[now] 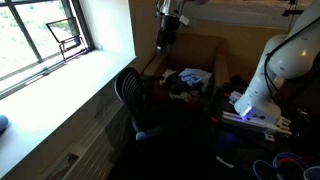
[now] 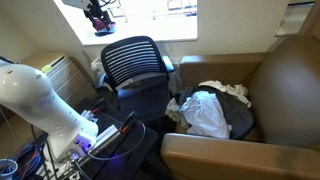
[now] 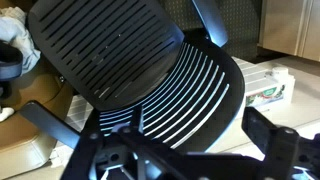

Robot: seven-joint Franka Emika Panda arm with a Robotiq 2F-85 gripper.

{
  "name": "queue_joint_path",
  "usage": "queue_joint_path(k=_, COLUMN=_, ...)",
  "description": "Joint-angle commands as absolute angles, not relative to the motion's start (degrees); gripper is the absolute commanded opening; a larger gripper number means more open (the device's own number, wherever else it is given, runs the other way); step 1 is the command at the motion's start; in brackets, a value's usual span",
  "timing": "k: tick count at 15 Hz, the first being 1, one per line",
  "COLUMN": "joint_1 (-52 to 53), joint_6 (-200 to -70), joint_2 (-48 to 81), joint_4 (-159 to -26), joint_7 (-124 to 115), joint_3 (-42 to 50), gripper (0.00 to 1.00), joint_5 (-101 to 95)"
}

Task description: Pick the shirt from the bag and put it on the chair

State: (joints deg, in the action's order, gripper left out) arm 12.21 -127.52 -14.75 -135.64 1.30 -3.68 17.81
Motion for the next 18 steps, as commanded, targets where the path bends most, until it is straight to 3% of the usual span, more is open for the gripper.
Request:
queue_joint_path(k=1, joint_1=11.2, joint_6=-127.3, joint_2=-14.8, joint_4=-135.5, joint_7=1.5, joint_3=-4.7, gripper=1.00, joint_5=18.1)
queue_joint_path(k=5, joint_1=6.3, joint_6=-132.5, joint_2=-17.3, joint_4=-142.5, joint_7=-3.1, joint_3=-1.9, gripper=1.00, joint_5=17.6)
queue_joint_path(k=11, joint_1=6.8, joint_6=-131.3, joint_2=-15.8, joint_4=-140.6, joint_7=-1.3, joint_3=-3.0, gripper=1.00, joint_5=15.9)
queue_joint_path(k=18, joint_1=-5.9, joint_6=-136.8, joint_2=-4.9, joint_4=-142.9, joint_7=-11.6, joint_3=4.7, gripper=1.00, joint_5=0.4)
